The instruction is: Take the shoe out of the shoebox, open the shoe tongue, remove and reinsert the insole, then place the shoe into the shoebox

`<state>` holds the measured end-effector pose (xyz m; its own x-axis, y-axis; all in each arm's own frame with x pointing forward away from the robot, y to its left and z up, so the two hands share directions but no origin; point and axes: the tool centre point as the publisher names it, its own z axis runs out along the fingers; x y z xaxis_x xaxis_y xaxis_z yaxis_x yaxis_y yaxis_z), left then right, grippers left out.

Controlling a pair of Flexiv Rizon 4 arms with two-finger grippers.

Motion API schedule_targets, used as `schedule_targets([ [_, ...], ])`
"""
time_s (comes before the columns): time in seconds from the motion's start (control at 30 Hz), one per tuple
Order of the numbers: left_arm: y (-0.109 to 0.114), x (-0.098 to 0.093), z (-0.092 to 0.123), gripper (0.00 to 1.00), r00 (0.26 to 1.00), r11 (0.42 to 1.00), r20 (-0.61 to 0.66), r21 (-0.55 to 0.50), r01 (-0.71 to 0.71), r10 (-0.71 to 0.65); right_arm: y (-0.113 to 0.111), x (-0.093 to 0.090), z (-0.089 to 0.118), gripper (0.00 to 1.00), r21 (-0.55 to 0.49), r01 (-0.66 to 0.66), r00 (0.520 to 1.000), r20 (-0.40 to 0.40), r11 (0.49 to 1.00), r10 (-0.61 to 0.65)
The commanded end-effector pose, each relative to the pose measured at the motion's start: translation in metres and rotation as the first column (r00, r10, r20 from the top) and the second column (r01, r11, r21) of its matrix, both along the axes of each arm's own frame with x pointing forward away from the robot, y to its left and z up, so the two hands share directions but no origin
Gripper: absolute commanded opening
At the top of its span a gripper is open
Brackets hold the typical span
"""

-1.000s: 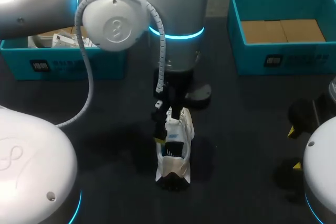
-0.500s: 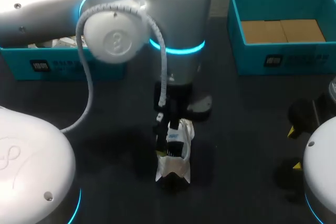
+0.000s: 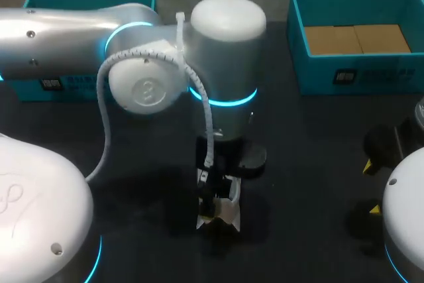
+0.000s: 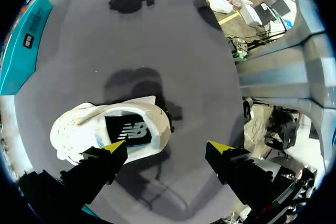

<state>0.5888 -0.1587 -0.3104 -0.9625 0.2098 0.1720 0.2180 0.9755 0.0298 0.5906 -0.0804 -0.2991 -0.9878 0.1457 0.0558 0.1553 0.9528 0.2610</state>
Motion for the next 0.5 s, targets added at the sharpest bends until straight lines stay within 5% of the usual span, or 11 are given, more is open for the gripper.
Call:
schedule_targets([
  [0.03,-0.002,-0.001,-0.014,1.00,1.000,1.000,-0.001,-0.005,-0.017,0.017,0.000,-0.002,0.000,1.00,-0.002,0.000,1.000,0.003,1.000,0.000],
  [0.5,-0.006,-0.007,-0.046,1.00,0.999,0.998,-0.003,-0.022,-0.050,0.050,0.000,-0.002,0.000,1.00,-0.002,0.000,1.000,0.003,1.000,0.000],
])
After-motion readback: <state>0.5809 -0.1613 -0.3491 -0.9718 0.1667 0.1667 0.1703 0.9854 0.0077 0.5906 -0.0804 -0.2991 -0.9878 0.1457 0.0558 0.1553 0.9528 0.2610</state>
